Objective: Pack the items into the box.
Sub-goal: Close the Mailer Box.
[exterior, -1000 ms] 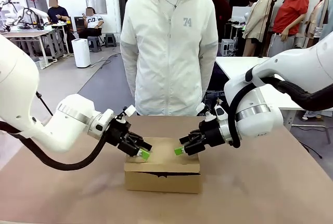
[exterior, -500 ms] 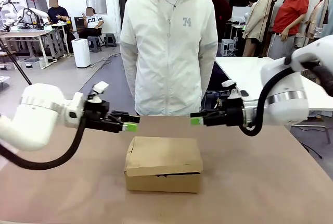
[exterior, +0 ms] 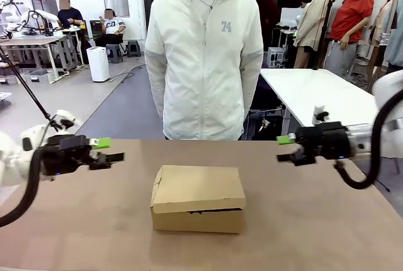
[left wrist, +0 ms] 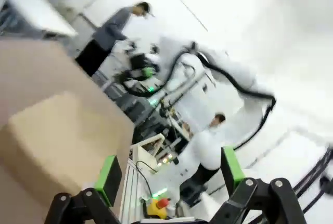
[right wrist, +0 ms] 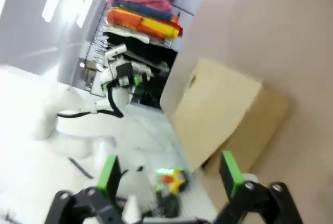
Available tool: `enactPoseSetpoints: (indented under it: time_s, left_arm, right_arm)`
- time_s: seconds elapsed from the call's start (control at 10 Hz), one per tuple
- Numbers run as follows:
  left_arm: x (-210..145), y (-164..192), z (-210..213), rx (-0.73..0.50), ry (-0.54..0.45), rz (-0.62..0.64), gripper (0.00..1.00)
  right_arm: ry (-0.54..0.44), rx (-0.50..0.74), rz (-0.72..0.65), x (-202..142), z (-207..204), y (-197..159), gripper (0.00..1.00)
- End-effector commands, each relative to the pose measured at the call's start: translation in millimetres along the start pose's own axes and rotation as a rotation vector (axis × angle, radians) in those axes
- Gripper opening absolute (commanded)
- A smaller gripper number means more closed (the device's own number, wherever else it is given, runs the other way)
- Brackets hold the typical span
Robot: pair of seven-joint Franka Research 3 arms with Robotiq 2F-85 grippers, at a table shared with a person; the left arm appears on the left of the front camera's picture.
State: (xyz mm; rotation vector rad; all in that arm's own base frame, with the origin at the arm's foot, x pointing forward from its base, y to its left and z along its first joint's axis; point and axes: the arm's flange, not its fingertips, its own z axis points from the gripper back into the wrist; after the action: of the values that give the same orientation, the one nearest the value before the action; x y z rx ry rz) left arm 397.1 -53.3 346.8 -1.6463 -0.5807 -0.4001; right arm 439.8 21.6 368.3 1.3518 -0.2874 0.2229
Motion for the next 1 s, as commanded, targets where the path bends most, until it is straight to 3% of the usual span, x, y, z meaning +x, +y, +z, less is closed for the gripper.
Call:
enactPoseSetpoints:
  time_s: [0.0,0.1,0.2,0.3,0.9]
  left_arm:
    - [-3.4,-11.4,39.6,0.232,-0.037,0.386,1.00]
    - [-19.1,-11.6,57.1,0.384,0.012,0.485,1.00]
    - [-28.3,-11.1,68.8,0.435,-0.003,0.495,1.00]
    - [-12.0,7.4,59.7,0.239,-0.059,0.247,1.00]
    - [-12.0,7.4,59.7,0.239,-0.059,0.247,1.00]
  right_arm:
    - [0.009,0.009,-0.311,-5.9,45.7,18.4,1.00]
    - [-0.049,0.011,-0.385,-16.8,68.5,10.4,1.00]
    - [-0.110,0.014,-0.390,-22.1,85.8,-1.9,1.00]
    - [-0.009,-0.011,-0.293,-13.5,55.1,0.3,1.00]
    - [-0.009,-0.011,-0.293,-13.5,55.1,0.3,1.00]
